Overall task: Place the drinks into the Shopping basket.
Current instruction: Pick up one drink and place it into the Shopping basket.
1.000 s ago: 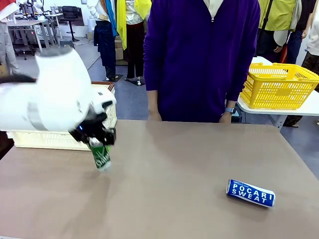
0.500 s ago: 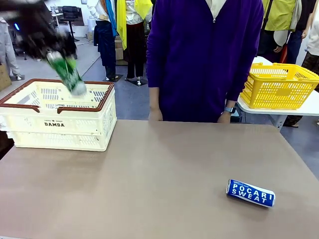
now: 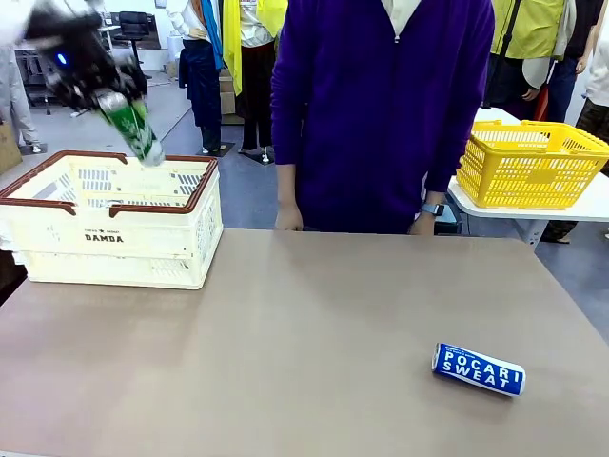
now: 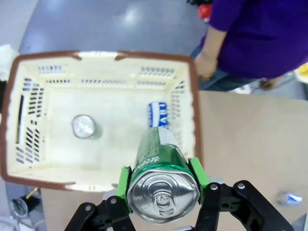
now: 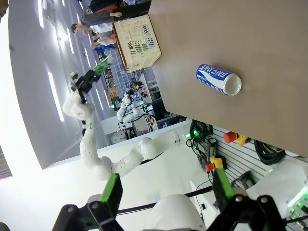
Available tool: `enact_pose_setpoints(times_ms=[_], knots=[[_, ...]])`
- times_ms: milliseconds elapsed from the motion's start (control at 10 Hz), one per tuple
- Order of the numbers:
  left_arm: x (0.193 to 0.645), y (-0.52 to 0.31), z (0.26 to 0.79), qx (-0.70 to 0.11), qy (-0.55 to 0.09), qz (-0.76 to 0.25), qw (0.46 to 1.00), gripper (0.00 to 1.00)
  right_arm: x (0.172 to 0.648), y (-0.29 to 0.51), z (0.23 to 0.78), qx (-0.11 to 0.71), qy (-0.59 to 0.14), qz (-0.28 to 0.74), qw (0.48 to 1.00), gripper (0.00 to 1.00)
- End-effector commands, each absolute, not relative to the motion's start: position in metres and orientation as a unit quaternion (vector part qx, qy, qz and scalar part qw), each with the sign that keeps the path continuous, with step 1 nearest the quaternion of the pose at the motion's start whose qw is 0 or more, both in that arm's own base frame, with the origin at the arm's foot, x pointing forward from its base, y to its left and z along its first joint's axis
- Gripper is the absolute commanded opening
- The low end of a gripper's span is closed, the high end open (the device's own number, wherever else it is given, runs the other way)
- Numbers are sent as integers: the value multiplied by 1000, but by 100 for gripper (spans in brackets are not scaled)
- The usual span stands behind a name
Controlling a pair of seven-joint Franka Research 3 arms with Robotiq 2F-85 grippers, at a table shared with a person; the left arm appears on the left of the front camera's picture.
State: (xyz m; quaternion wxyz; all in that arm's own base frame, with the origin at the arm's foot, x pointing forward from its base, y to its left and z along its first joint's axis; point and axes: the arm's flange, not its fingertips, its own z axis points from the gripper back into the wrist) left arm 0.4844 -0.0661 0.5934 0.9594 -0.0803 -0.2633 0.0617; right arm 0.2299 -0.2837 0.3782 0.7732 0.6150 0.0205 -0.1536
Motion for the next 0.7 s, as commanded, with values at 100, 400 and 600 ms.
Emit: enact_pose_setpoints(times_ms=[100, 400, 600], knots=[[519, -71, 546, 9, -230, 119, 966, 0, 229, -281, 380, 610, 18, -156, 777, 100], [535, -65, 488, 16, -153, 109, 982, 0, 229, -281, 380, 610, 18, -156, 777, 100], [534, -50, 461, 22, -152, 120, 981, 0, 229, -281, 380, 610, 18, -156, 777, 100]])
